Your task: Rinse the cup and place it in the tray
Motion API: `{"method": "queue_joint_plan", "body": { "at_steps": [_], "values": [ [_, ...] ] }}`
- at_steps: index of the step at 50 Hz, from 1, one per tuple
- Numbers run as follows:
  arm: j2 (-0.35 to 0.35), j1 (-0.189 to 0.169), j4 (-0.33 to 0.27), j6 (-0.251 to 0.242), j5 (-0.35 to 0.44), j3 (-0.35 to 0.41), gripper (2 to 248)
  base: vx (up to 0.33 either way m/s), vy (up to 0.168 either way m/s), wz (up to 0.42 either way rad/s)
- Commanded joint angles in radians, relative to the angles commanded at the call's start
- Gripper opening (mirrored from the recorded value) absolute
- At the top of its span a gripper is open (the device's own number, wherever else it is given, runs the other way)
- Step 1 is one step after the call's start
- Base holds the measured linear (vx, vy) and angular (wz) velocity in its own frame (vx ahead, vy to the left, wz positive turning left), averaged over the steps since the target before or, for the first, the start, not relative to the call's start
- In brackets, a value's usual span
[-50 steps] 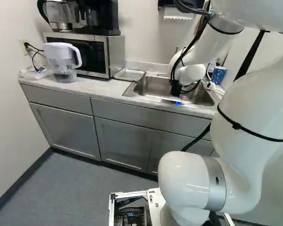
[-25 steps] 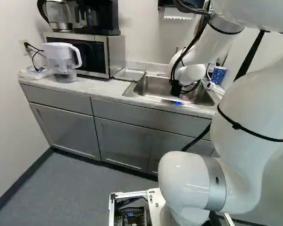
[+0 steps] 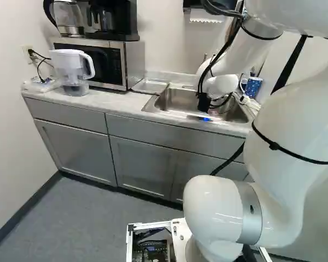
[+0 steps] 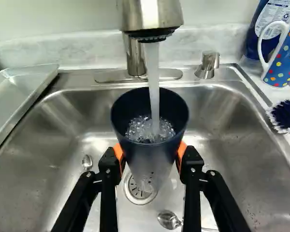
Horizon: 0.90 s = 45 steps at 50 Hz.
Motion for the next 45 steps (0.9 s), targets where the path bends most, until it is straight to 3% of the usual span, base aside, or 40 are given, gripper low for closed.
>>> {"method": "queue_joint_plan", "body": {
  "at_steps": [45],
  "values": [
    [0.0,0.0,0.0,0.0,0.0,0.0,122,0.0,0.0,0.0]
  ]
}}
